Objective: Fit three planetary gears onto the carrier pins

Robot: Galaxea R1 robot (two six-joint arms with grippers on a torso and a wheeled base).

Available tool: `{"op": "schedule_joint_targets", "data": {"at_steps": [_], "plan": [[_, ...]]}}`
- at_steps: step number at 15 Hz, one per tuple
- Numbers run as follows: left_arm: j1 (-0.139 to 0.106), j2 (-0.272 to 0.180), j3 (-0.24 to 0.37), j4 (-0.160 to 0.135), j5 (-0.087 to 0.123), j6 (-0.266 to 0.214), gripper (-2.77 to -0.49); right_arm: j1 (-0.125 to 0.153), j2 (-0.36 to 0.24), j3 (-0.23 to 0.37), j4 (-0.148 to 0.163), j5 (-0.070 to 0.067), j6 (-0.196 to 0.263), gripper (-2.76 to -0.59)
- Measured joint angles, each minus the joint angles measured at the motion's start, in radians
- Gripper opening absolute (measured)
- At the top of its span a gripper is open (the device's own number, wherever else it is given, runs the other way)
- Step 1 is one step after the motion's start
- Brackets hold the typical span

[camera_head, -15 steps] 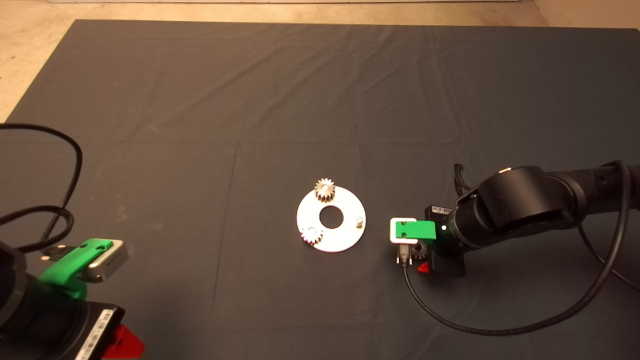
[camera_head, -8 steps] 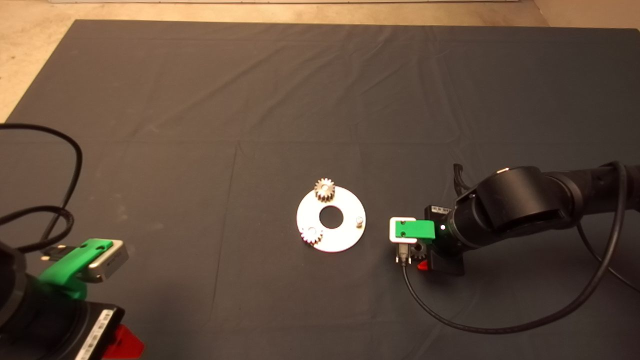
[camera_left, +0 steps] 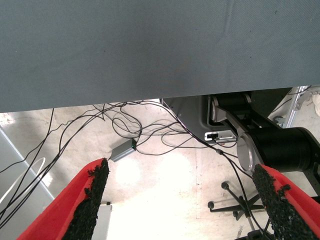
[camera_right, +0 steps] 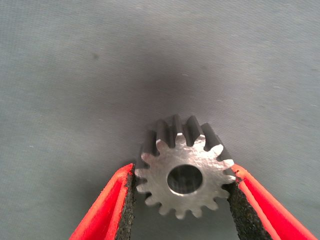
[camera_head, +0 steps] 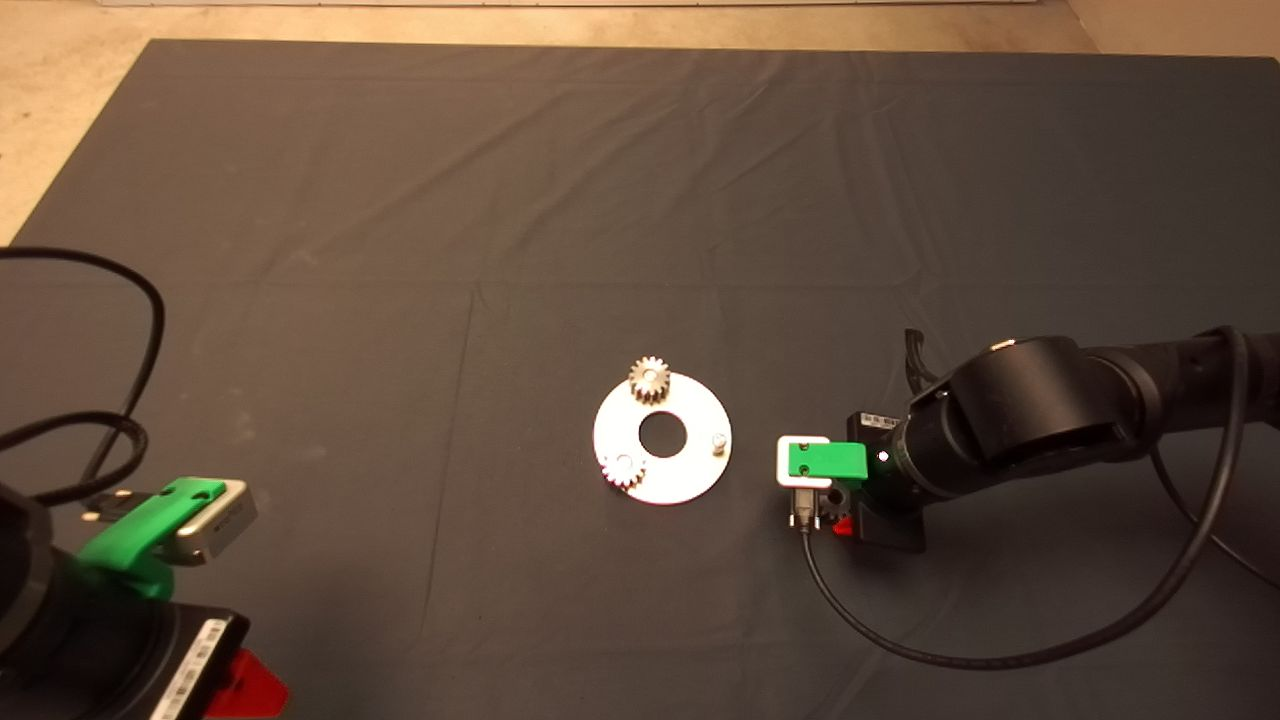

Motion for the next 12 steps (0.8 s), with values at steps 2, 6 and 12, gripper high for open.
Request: {"op": "schedule_joint_targets", "data": {"at_steps": [2,6,12], "plan": [[0.000,0.000,0.000,0.000,0.000,0.000,-1.22,-0.004,0.000,0.000,0.000,0.000,0.000,-2.22],[0.000,0.000,0.000,0.000,0.000,0.000,-1.22,-0.004,0.000,0.000,0.000,0.000,0.001,-2.25],[0.000,0.000,0.000,0.000,0.000,0.000,-1.22,-0.004,0.000,0.000,0.000,0.000,0.008,-2.30]]}}
